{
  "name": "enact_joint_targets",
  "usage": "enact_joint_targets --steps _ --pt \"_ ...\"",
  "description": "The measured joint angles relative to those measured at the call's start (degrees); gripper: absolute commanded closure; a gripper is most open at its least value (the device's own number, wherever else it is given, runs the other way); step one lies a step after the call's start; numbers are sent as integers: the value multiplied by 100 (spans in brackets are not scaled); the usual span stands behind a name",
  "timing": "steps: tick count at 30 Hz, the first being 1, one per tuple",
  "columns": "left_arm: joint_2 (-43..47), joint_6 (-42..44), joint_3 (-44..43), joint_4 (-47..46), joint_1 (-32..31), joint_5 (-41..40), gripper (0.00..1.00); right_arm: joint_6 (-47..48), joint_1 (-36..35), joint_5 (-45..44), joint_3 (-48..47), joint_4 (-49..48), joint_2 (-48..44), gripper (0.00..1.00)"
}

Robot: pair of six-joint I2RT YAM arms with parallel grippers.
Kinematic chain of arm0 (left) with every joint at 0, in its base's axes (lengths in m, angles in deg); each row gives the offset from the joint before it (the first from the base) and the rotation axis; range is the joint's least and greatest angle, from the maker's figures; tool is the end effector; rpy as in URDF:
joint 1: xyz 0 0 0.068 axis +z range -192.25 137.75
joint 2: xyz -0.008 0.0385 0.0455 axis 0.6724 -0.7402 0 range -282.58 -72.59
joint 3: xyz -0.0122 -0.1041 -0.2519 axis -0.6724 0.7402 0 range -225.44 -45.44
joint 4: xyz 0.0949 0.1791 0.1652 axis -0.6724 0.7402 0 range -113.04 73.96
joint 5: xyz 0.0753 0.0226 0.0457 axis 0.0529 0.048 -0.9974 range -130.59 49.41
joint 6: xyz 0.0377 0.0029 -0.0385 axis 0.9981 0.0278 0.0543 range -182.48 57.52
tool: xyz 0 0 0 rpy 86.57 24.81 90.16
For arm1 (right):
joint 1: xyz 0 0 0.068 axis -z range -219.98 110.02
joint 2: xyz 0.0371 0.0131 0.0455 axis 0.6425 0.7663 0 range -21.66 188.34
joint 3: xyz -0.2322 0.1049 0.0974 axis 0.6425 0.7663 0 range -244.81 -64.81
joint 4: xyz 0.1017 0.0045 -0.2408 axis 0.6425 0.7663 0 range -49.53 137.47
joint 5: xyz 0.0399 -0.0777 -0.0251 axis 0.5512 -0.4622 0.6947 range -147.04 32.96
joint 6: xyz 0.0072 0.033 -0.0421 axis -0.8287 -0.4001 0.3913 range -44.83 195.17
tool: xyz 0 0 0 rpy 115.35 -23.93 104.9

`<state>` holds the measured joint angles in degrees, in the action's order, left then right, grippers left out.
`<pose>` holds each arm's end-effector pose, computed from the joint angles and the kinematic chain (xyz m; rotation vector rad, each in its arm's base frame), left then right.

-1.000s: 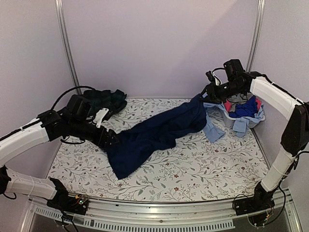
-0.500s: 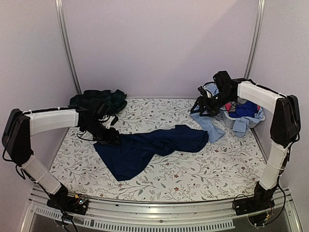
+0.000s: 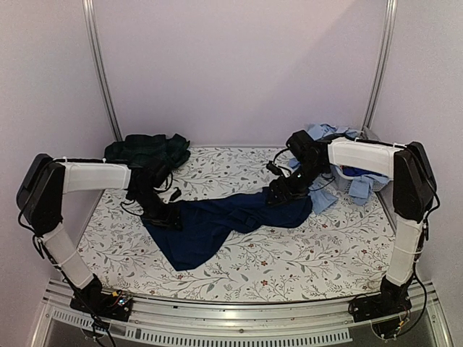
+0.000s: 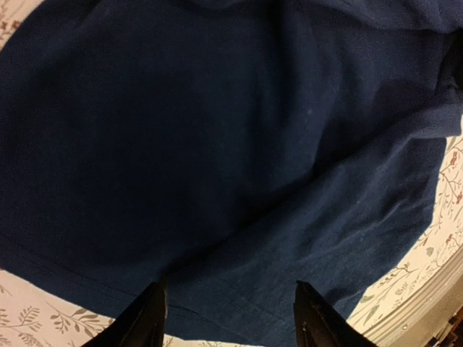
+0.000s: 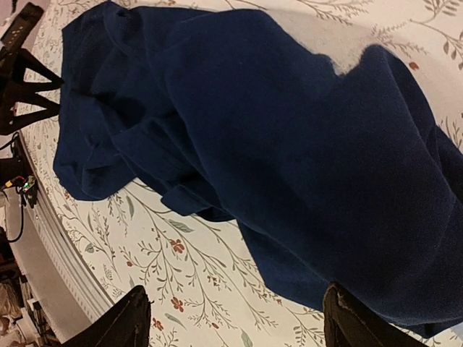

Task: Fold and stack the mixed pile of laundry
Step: Flatten out the crumpled T-shirt at the center of the board.

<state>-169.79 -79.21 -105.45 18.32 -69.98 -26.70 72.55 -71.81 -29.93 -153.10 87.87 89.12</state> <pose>0.2669 -0.1501 0.1687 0.3256 2.9979 -0.4540 0.3306 0.2243 0.2228 -0.8337 2.7175 0.8030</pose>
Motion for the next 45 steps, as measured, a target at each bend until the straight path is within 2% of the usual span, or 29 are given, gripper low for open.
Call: enact_joint_targets --steps 2,5,6,8,9,13,14,15,21,24,27,29,31,32,33,38,45 --pt "-22 22 0 44 -37 -7 37 28 4 -166 146 -11 90 16" --pt "-166 24 0 87 -142 -37 44 52 -7 -372 343 -2 203 16" --pt "-243 26 0 103 -190 -55 47 55 -31 -479 363 -2 273 17" --pt "-387 46 0 138 -299 -96 59 57 -79 -673 363 -28 389 26" --pt "-420 59 -2 149 -354 -146 66 52 -111 -802 363 -31 452 35" --pt "-415 111 -24 254 -509 -219 87 46 -188 -1198 352 -17 621 90" --pt "-404 101 -35 295 -531 -234 92 68 -192 -1246 352 -15 632 99" --pt "-393 116 -55 332 -546 -249 95 39 -192 -1294 352 -7 634 100" --pt "-61 109 -138 586 -555 -393 95 -39 -190 -1113 352 109 437 100" --pt "114 109 -144 706 -555 -511 94 -66 -192 -710 367 227 -116 100" --pt "216 111 -118 763 -555 -610 100 -127 -192 -127 352 260 -901 100" --pt "256 114 -87 785 -555 -706 100 -195 -192 256 293 264 -1298 99" --pt "271 153 -72 798 -555 -791 100 -282 -192 472 136 249 -1523 57" --pt "282 168 -70 800 -555 -820 100 -334 -190 490 35 232 -1554 46" --pt "295 177 -70 798 -555 -835 100 -339 -190 461 -81 205 -1539 39" --pt "544 216 -68 774 -555 -791 100 -205 -247 35 -249 -149 -1001 27" --pt "1088 240 -66 737 -555 -656 100 83 -734 -647 -236 -479 22 26"
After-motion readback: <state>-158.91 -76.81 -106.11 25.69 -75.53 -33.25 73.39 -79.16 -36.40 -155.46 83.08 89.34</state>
